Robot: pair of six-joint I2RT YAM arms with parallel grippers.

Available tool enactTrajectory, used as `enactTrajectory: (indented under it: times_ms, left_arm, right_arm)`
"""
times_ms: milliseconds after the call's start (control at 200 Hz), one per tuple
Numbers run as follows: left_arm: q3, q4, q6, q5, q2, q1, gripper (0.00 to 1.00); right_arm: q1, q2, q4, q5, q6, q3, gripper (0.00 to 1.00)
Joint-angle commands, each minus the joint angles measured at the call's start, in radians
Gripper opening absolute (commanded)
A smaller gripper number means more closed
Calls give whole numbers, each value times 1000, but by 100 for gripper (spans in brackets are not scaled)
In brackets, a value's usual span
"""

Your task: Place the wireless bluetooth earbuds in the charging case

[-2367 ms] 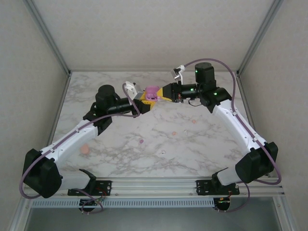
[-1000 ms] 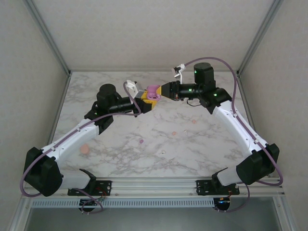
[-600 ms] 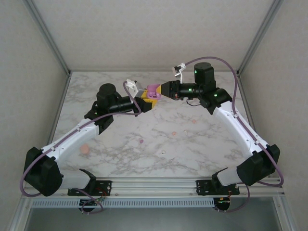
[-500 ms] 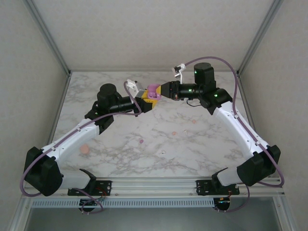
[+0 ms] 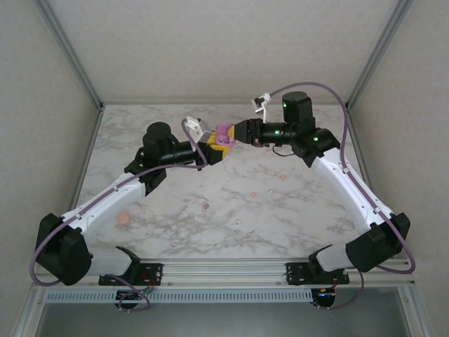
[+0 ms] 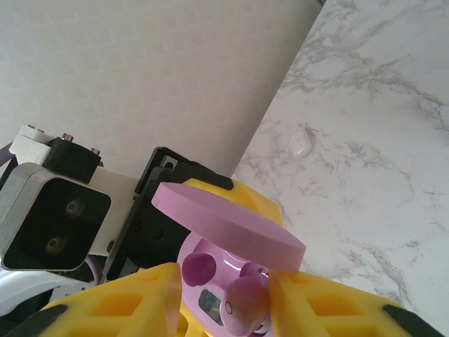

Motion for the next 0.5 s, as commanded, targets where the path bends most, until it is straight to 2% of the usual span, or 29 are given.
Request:
enactTrajectory:
  times_ms: [0, 155, 496]
  left_arm:
    - [34, 55, -1, 24, -9, -16, 28]
    - [33, 45, 6, 17, -7, -16, 28]
    - [7, 36, 23, -53, -32, -15, 28]
  right_arm:
    - [4, -20, -31, 51, -16, 27, 41]
    - [4, -33, -25, 52, -10, 29, 45]
    - [4, -98, -22, 64, -22, 17, 45]
